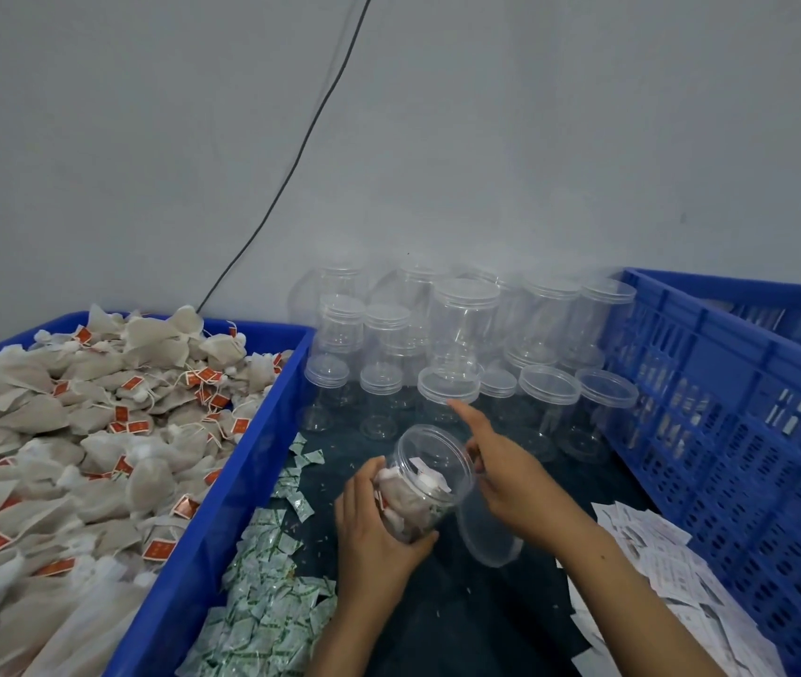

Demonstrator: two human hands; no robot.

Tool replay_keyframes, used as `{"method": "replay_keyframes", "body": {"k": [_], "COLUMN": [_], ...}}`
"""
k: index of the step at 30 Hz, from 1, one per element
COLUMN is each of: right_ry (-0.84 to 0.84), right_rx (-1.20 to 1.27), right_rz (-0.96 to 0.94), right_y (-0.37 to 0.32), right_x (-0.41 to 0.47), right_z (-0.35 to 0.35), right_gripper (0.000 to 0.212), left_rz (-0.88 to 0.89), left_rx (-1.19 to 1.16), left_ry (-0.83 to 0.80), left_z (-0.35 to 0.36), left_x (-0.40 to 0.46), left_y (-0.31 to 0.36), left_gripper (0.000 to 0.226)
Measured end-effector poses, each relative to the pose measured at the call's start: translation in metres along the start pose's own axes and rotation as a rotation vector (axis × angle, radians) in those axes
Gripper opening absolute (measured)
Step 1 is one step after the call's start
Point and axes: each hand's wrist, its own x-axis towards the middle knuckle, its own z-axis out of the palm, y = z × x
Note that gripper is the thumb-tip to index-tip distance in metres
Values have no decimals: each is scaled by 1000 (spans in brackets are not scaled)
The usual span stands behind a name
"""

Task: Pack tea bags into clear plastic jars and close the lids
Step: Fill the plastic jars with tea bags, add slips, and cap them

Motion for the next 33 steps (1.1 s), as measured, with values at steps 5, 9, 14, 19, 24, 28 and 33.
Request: {"method": "replay_keyframes", "body": {"k": [5,9,14,19,24,28,33], "right_ry": [580,882,669,467,316,138,118], "right_rx": [182,291,191,372,713,646,622], "right_rz": [126,-41,-312,-312,-66,-75,-147], "right_y": [4,-13,-30,-30,-34,-31,-29], "right_x": [-9,-8,-9,-13,-7,-4,-4], "right_z": [20,19,34,36,25,11,3], "right_gripper": [43,25,24,32,12,33,40], "left_rz": [43,107,64,15,41,59,50], "left_rx": [21,72,88,71,83,57,23], "left_ry": [13,14,16,-14,-22,-49,-150], "left_z": [-1,2,2,0,2,-4,-11], "left_x": [-1,-3,-1,-1,1,2,1], "left_y": [1,2,-3,-4,-3,2,8], "left_gripper": [97,98,100,99,100,101,97]}}
